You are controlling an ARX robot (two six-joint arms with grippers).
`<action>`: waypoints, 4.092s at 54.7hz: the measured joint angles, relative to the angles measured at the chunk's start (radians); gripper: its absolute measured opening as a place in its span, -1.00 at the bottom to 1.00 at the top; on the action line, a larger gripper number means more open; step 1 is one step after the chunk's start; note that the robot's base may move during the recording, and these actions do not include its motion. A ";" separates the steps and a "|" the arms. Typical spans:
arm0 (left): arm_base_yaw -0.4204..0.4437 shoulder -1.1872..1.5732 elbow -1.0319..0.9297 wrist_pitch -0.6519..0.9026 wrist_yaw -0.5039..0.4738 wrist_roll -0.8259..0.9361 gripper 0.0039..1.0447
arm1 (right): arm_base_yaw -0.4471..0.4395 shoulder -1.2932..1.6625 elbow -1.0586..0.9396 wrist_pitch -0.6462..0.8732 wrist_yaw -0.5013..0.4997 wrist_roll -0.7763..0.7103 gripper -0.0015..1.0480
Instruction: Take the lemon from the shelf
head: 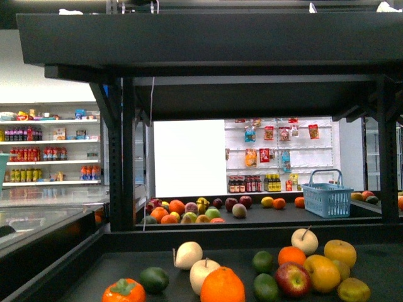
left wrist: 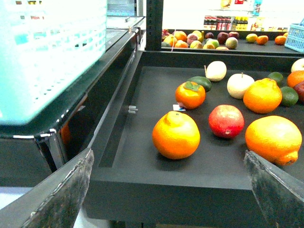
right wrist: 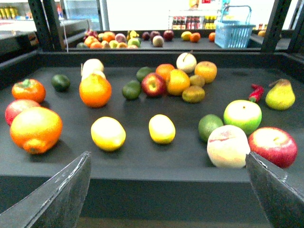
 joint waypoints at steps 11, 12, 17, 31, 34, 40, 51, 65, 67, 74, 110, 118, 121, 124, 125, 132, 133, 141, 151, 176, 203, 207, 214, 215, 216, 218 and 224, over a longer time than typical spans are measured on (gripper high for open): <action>0.000 0.000 0.000 0.000 -0.001 0.000 0.86 | 0.000 0.000 0.000 0.000 0.000 0.000 0.85; 0.000 0.000 0.000 0.000 -0.001 0.000 0.86 | 0.000 0.000 0.000 0.000 -0.001 0.000 0.85; 0.000 0.000 0.000 0.000 -0.001 0.000 0.86 | 0.000 0.000 0.000 0.000 0.000 0.000 0.85; 0.000 0.000 0.000 0.000 0.000 0.000 0.86 | 0.000 0.000 0.000 0.000 0.000 0.000 0.85; 0.000 0.000 0.000 0.000 0.000 0.000 0.86 | 0.000 0.000 0.000 0.000 0.000 0.000 0.85; 0.000 0.000 0.000 0.000 0.000 0.000 0.86 | 0.000 0.000 0.000 0.000 0.000 0.000 0.85; -0.043 0.076 0.043 -0.085 -0.124 -0.169 0.86 | 0.000 0.000 0.000 0.000 0.001 0.000 0.85; 0.211 0.616 0.449 0.108 0.226 -0.887 0.86 | 0.000 0.000 0.000 0.000 0.000 0.000 0.85; 0.241 0.701 0.504 0.126 0.253 -0.957 0.86 | 0.000 0.000 0.000 0.000 0.001 0.000 0.85; 0.313 0.992 0.680 0.160 0.296 -1.156 0.86 | 0.000 0.000 0.000 0.000 0.000 0.000 0.85; 0.487 1.659 1.283 0.003 0.348 -1.240 0.86 | 0.000 0.000 0.000 0.000 0.000 0.000 0.85; 0.487 1.741 1.361 -0.002 0.348 -1.235 0.86 | 0.000 0.000 0.000 0.000 0.000 0.000 0.85; 0.487 1.770 1.390 -0.002 0.347 -1.236 0.86 | 0.000 0.000 0.000 0.000 0.000 0.000 0.85; 0.487 1.792 1.411 0.000 0.344 -1.236 0.86 | 0.000 0.000 0.000 0.000 0.000 0.000 0.85; 0.486 1.802 1.418 0.004 0.343 -1.237 0.86 | 0.000 0.000 0.000 0.000 0.000 0.000 0.85; 0.481 1.849 1.457 0.027 0.339 -1.241 0.86 | 0.000 0.000 0.000 0.000 0.000 0.000 0.85; 0.480 1.854 1.461 0.027 0.338 -1.241 0.86 | 0.000 0.000 0.000 0.000 0.000 0.000 0.85; 0.473 1.870 1.466 0.031 0.329 -1.240 0.69 | 0.000 0.000 0.000 0.000 0.000 0.000 0.85; 0.469 1.870 1.466 0.034 0.328 -1.238 0.01 | 0.000 0.000 0.000 0.000 0.000 0.000 0.85; 0.387 1.736 1.354 -0.009 0.285 -1.089 -0.73 | 0.000 0.000 0.000 0.000 0.000 0.000 0.85; -0.052 1.627 1.307 0.032 0.476 -0.787 -0.75 | 0.000 0.000 0.000 0.000 0.000 0.000 0.85; -0.091 1.638 1.307 0.034 0.478 -0.779 -0.75 | 0.000 0.000 0.000 0.000 0.000 0.000 0.85; -0.150 1.670 1.307 0.035 0.484 -0.744 -0.75 | 0.000 0.000 0.000 0.000 0.000 0.000 0.85; -0.154 1.673 1.307 0.035 0.486 -0.742 -0.75 | 0.000 0.000 0.000 0.000 0.000 0.000 0.85; -0.163 1.680 1.307 0.035 0.489 -0.732 -0.75 | 0.000 0.000 0.000 0.000 0.000 0.000 0.85; -0.177 1.689 1.307 0.031 0.491 -0.720 -0.75 | 0.000 0.000 0.000 0.000 0.000 0.000 0.85; -0.230 1.719 1.307 0.018 0.497 -0.690 -0.75 | 0.000 0.000 0.000 0.000 0.000 0.000 0.85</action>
